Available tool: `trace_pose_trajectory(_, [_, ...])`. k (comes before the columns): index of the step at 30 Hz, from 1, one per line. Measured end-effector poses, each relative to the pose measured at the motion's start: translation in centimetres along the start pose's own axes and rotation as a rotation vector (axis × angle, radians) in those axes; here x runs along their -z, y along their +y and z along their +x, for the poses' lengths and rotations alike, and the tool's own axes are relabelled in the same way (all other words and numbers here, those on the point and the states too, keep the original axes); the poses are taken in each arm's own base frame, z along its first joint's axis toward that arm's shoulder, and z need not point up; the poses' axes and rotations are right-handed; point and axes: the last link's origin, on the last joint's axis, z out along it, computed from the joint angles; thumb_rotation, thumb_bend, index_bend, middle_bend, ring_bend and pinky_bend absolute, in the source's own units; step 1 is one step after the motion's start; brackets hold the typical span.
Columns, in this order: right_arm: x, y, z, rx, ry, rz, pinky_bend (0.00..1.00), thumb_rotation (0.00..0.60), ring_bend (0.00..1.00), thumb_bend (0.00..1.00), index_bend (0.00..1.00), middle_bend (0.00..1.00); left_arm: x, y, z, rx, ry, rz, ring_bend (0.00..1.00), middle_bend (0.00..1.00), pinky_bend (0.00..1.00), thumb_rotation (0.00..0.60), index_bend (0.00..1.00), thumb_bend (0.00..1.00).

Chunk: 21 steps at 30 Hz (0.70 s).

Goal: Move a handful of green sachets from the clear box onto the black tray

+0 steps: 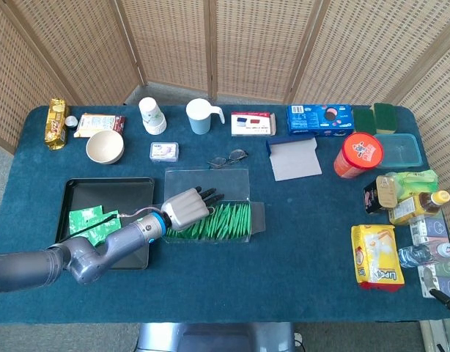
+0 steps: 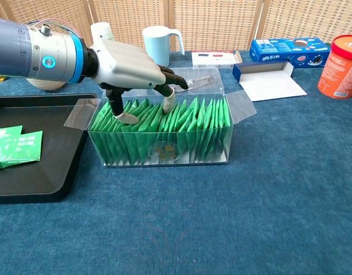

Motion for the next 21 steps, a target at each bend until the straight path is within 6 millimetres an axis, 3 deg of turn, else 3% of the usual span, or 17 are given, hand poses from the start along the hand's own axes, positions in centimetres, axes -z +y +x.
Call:
trace_pose_trajectory(11, [0.1,0.2,0.1,-0.004,0.002,-0.006,0.24,0.509,0.17,0.39,0.12,0.21,-0.7,1.0,0.2,-0.026,0.034,0.009,0.02,0.0,0.23,0.6,0.37,0.29])
trace_pose_trajectory(16, [0.1,0.3,0.1,-0.01,0.003,-0.005,0.24,0.509,0.17,0.39,0.12,0.21,-0.8,1.5,0.2,-0.03,0.048,0.005,0.03,0.0,0.23,0.6,0.47,0.29])
trace_pose_trajectory(21, [0.2,0.4,0.2,-0.014,0.009,-0.006,0.24,0.508,0.17,0.39,0.12,0.21,-0.8,1.6,0.1,-0.041,0.042,0.003,0.03,0.01,0.23,0.6,0.47,0.29])
